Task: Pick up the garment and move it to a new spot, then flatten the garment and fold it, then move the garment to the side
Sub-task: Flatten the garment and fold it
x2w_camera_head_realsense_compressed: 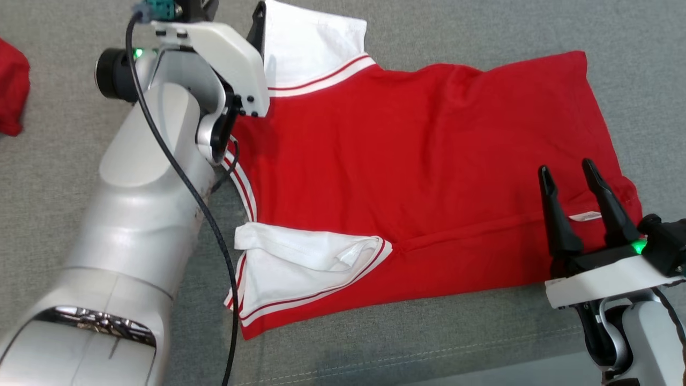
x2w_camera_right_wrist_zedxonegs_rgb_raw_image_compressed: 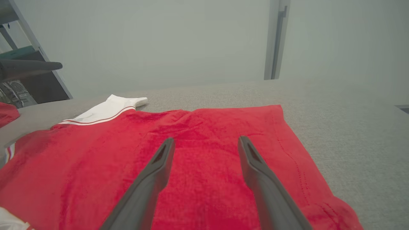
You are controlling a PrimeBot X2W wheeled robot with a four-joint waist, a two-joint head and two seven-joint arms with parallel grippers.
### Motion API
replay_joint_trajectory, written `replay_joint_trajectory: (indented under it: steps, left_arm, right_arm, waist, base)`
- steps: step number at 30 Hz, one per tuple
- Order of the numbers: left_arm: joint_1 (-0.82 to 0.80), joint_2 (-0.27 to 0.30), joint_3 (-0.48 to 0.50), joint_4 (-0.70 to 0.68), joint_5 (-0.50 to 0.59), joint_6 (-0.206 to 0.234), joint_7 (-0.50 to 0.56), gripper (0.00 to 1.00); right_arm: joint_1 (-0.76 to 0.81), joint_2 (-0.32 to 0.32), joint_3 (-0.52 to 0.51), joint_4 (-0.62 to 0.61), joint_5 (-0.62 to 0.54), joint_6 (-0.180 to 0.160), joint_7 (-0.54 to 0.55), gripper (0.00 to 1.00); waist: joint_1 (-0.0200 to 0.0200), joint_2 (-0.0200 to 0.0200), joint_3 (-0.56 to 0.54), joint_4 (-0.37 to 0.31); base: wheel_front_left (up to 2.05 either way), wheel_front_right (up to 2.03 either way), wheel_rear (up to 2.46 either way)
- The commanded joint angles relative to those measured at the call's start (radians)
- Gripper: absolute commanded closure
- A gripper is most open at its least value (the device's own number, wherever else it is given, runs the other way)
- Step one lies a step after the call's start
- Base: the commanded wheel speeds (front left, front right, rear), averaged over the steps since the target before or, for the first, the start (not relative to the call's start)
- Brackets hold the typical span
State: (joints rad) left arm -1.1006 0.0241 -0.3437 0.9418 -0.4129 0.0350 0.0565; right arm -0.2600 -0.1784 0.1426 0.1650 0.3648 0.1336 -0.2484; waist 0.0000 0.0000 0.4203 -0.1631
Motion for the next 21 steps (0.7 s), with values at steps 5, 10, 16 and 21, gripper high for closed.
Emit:
replay_joint_trajectory:
  steps: [5,10,16,21]
  left_arm:
    - [-0.145,0.029,-0.011,0.078,0.025,-0.018,0.003,0.00]
    - [-0.219,0.037,-0.056,0.175,0.064,-0.033,0.004,0.00]
    - [-0.277,0.044,-0.069,0.255,0.071,-0.039,-0.012,0.00]
    - [-0.314,0.058,-0.081,0.293,0.077,-0.041,-0.016,0.00]
  right_arm:
    - [-0.047,-0.011,0.033,-0.037,0.001,-0.003,-0.013,0.00]
    - [-0.072,-0.001,0.049,-0.035,0.004,-0.003,-0.013,0.00]
    - [-0.074,0.006,0.056,-0.028,0.005,-0.003,-0.013,0.00]
    - [-0.078,0.011,0.060,-0.030,0.007,-0.003,-0.013,0.00]
  waist:
    - [0.0000,0.0000,0.093,-0.033]
    - [0.0000,0.0000,0.130,-0.067]
    - [0.0000,0.0000,0.157,-0.102]
    - [0.0000,0.0000,0.176,-0.123]
  base:
    - [0.00,0.00,0.00]
    - [0.00,0.00,0.00]
    - [0.00,0.00,0.00]
    - [0.00,0.00,0.00]
